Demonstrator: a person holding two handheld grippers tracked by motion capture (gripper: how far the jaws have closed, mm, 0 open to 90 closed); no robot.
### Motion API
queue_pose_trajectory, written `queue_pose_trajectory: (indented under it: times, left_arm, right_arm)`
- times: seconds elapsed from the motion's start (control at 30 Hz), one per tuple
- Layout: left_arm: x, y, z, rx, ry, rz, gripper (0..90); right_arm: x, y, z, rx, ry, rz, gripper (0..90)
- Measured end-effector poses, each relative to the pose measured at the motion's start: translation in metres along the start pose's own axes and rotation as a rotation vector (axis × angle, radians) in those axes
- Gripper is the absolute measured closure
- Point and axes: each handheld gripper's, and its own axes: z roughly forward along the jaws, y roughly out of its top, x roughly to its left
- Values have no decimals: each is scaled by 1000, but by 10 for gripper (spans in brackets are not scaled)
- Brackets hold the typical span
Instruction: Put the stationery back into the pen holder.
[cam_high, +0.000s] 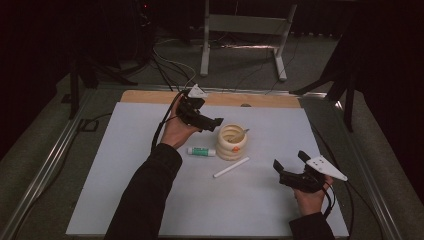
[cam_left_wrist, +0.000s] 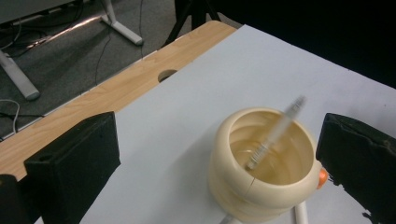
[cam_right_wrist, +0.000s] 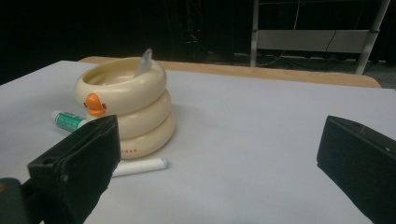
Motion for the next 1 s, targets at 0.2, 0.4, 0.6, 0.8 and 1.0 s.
queue_pose_trajectory:
  times: [0.2, 0.4, 0.6, 0.8, 1.0]
  left_arm:
    - [3, -6, -1, 27, 10, 11, 1]
    - [8, -16, 1, 60, 19, 24, 1]
    - [10, -26, 7, 98, 12, 26, 1]
    - [11, -34, 14, 121, 3, 25, 1]
    - [11, -43, 23, 159, -8, 34, 1]
  right_arm:
    - [0, 0, 0, 1, -1, 0, 0]
    - [0, 0, 0, 1, -2, -1, 0]
    - [0, 0, 0, 2, -3, -3, 0]
    - [-1, 0, 0, 1, -4, -1, 0]
    - [-1, 0, 0, 2, -5, 1, 0]
